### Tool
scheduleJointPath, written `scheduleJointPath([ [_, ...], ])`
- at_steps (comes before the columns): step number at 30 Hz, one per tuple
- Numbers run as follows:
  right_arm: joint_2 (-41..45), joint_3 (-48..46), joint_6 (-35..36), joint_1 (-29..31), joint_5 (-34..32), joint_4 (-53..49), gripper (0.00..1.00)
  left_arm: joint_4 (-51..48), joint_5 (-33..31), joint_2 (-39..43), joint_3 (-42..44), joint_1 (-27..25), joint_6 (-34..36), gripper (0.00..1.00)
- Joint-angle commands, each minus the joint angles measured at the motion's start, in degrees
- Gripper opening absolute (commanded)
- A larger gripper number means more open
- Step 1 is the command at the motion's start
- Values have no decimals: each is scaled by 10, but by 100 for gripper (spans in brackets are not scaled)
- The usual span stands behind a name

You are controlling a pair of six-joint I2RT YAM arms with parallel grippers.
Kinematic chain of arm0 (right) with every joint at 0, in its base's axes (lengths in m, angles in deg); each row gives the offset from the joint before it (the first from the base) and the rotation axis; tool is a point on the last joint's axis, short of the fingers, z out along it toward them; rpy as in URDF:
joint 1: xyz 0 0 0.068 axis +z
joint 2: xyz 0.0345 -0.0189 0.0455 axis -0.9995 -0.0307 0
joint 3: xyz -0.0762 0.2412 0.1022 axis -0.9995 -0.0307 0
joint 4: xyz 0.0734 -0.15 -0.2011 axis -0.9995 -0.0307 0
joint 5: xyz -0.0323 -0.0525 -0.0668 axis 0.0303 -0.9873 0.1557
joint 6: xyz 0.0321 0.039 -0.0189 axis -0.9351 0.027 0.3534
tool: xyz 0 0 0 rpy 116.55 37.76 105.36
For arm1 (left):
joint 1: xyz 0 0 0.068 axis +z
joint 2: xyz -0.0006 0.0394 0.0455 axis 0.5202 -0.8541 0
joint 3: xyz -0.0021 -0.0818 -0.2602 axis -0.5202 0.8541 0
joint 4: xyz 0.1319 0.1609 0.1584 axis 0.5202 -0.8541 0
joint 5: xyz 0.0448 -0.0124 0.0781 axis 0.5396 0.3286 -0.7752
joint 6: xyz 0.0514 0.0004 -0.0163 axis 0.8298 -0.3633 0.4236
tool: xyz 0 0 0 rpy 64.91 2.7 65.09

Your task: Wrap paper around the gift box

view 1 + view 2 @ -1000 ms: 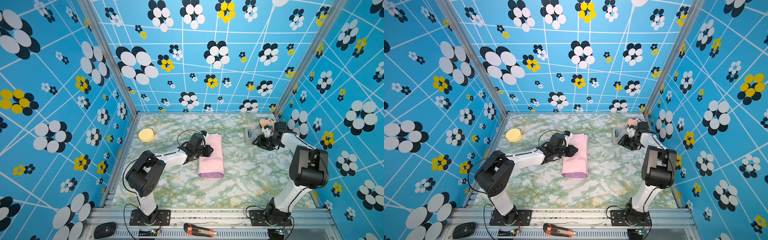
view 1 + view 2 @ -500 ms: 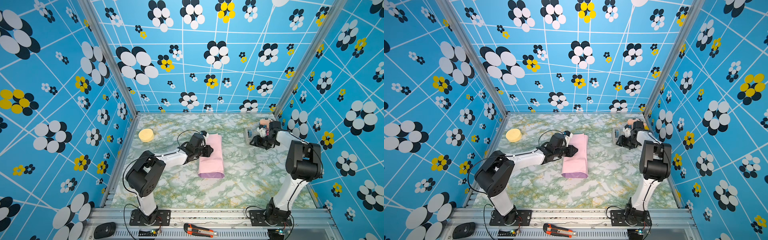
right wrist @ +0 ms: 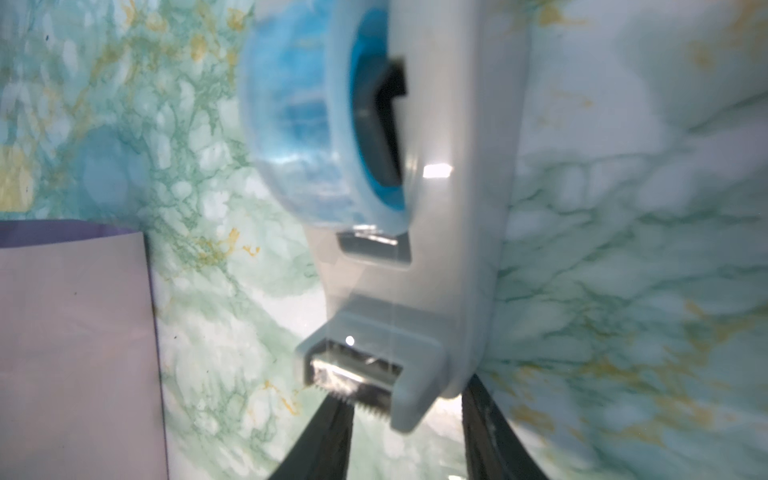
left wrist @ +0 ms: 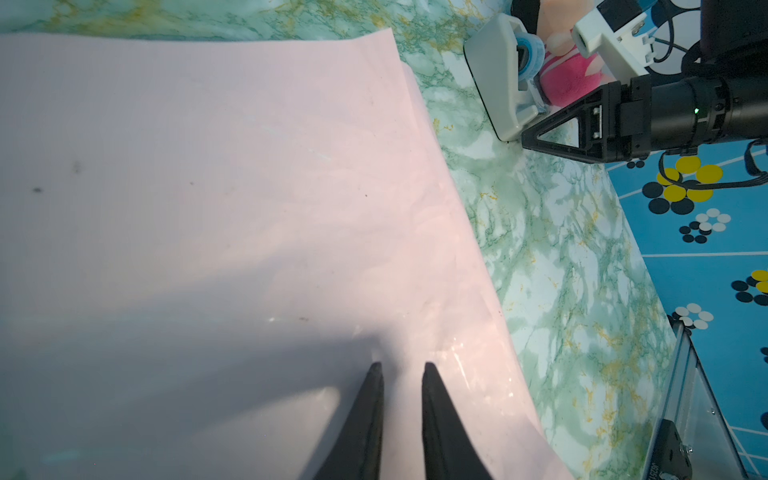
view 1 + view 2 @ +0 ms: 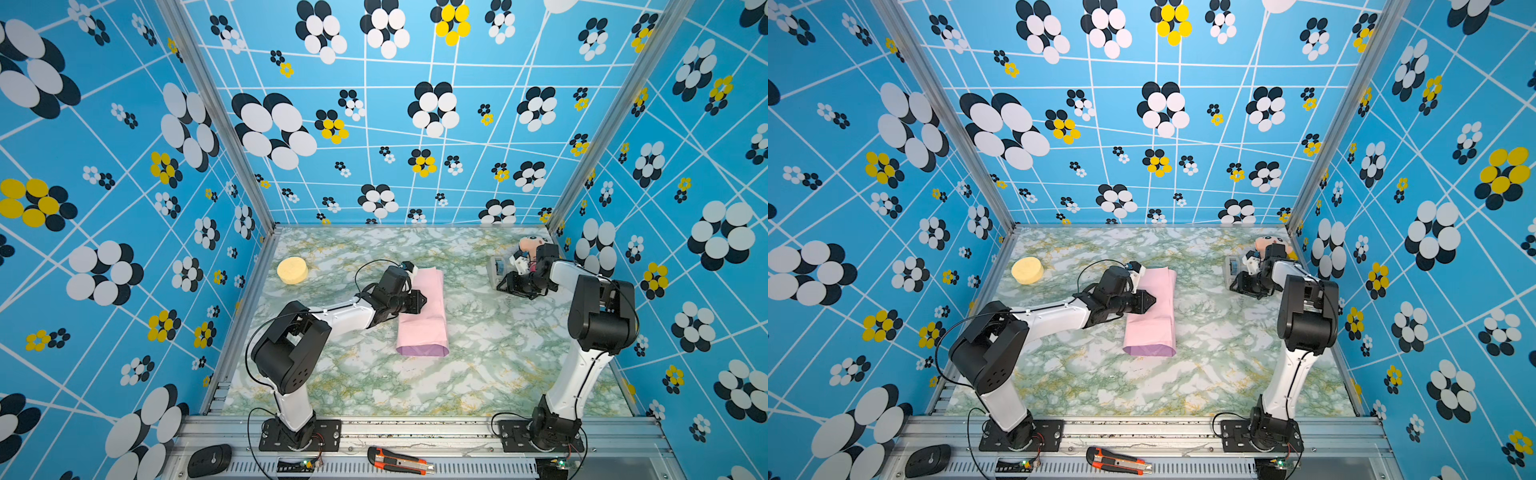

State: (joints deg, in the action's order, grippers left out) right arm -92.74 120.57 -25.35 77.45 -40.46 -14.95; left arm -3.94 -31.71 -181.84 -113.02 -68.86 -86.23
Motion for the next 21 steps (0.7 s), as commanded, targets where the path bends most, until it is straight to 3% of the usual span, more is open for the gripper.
scheduleJointPath([
  [1, -5, 13, 14, 8, 43, -5, 38, -76, -20, -15, 8, 1, 11, 21],
  [21, 12, -9, -32, -18, 51, 27, 19, -76, -23, -12, 13, 1, 9, 21],
])
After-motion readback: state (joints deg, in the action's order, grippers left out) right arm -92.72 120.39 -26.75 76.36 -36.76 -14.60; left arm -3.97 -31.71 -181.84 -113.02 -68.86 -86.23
